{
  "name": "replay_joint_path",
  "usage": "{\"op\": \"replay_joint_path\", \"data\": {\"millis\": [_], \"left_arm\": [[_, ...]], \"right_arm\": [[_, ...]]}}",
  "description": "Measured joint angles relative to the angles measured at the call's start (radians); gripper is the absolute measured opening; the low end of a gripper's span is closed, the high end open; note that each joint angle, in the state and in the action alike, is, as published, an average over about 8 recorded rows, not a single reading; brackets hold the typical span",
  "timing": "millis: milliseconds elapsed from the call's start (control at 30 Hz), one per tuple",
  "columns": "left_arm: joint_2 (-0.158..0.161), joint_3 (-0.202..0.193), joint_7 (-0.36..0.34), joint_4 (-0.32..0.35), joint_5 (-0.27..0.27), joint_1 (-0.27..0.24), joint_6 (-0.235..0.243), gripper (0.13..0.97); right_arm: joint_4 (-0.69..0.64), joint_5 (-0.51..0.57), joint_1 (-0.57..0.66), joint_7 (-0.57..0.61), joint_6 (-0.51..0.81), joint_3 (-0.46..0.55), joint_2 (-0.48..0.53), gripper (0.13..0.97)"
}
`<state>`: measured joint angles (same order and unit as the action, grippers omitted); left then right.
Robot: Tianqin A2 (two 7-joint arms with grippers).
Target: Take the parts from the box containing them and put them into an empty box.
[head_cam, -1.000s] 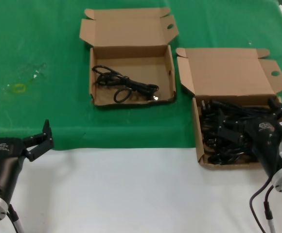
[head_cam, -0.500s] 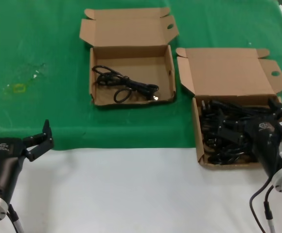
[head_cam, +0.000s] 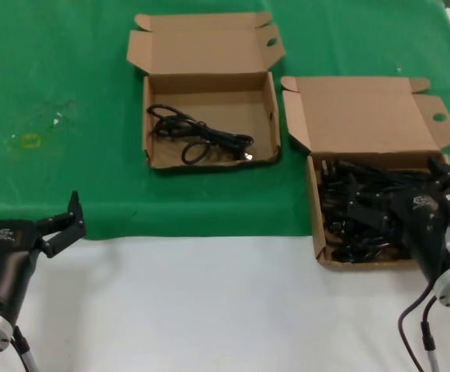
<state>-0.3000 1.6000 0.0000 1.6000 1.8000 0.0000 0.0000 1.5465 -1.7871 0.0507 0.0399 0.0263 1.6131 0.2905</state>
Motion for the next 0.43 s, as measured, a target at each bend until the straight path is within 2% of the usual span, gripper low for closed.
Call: {"op": "replay_joint_path", "data": {"millis": [433], "left_arm": [[0.0, 0.0, 0.0, 0.0, 0.0, 0.0, 0.0, 0.966]], "right_arm": [[0.0, 0.0, 0.0, 0.0, 0.0, 0.0, 0.0, 0.966]]}}
